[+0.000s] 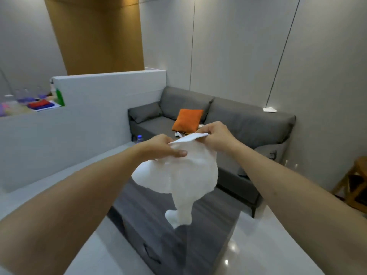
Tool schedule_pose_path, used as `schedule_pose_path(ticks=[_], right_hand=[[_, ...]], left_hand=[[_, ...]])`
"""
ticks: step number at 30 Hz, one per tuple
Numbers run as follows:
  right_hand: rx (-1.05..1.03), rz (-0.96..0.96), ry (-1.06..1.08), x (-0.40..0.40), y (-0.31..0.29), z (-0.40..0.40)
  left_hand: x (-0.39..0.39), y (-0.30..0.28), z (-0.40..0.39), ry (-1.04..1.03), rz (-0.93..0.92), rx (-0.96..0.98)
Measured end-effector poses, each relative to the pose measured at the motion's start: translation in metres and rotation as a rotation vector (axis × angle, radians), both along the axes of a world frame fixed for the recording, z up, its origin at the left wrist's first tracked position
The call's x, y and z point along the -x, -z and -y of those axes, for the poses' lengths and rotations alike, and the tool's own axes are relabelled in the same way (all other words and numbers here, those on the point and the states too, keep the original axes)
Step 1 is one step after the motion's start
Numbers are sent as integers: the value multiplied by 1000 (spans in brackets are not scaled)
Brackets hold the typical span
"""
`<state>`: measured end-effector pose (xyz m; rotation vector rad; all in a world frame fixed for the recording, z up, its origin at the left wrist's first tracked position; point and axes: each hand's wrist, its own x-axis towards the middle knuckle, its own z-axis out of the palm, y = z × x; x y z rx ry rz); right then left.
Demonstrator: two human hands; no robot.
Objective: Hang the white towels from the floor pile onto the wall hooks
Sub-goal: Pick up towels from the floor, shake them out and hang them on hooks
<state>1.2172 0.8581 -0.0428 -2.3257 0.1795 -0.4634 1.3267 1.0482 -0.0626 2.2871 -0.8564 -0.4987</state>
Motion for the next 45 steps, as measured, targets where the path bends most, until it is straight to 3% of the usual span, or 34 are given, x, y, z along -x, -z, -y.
schedule_pose_path(ticks=[8,15,22,25,27,31,36,45], right_hand=[[-27,14,-36,-144,23,9],[46,-6,-85,-305,28,-10],[14,-23,-64,-460,10,-31],[-124,28,-37,-513,0,-45],[-182,76,-45,-536,-7,-49],[-154,158,-90,-568,-15,-44],[-252,187,-169,-573,-1,-20],[-79,73,-354,-512,92,64]], left_hand=[[-112,28,-59,-223,88,-185],[-242,46,-107,-479,159,-52],[-363,9,-165,-607,185,-185],[-399,-10,-189,-675,303,-326],[-413,-20,-201,-795,374,-320],[-424,-39,-204,-1020,593,-229],[-410,-39,-176,-1102,762,-187],[-303,57,-90,-1202,628,-276]])
